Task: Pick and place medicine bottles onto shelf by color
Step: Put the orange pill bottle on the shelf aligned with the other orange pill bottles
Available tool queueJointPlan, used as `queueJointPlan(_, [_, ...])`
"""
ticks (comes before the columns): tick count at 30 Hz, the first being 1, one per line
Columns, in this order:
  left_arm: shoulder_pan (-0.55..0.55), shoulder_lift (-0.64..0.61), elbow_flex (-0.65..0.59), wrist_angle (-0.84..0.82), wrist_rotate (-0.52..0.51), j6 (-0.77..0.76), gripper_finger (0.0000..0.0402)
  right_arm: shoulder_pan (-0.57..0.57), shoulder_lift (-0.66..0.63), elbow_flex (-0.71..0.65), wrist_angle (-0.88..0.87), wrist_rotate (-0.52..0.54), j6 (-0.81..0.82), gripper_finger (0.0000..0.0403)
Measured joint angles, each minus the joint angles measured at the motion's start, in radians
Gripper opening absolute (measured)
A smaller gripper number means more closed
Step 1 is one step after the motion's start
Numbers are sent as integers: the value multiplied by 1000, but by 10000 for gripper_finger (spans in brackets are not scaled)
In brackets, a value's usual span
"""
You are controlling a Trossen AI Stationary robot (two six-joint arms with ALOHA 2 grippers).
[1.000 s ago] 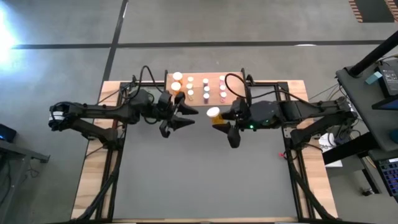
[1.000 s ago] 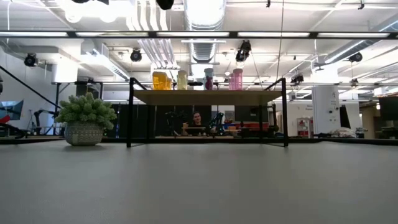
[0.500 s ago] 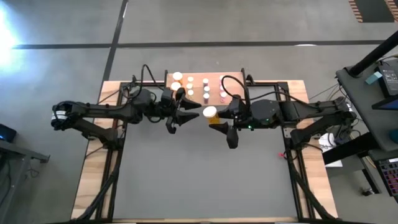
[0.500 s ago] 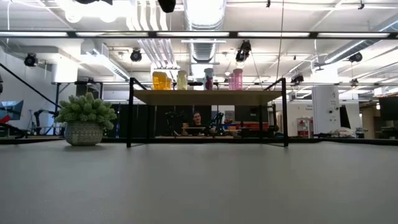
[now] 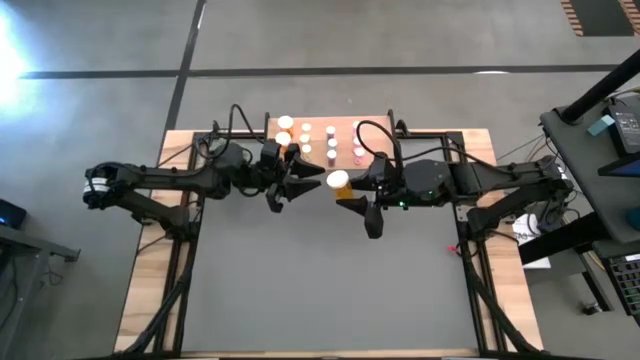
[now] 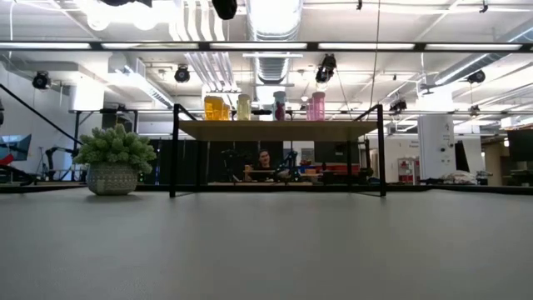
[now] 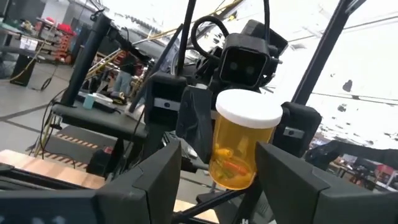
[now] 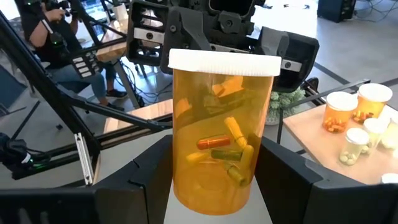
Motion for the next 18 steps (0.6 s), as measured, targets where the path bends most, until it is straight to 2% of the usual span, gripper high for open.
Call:
queueJointPlan(4, [0, 0, 0, 69, 0, 9, 190, 0, 0, 0, 0, 0, 0, 192])
queueJointPlan(8, [1, 4, 0, 89, 2, 153, 190, 0, 0, 0, 0, 1, 0, 192])
queueJointPlan(14, [1, 10, 1, 74, 4, 151, 190, 0, 0, -1, -2, 8, 0, 192])
queueJointPlan(18, [1, 18, -1, 73, 103, 78, 190, 0, 0, -5, -3, 8, 0, 192])
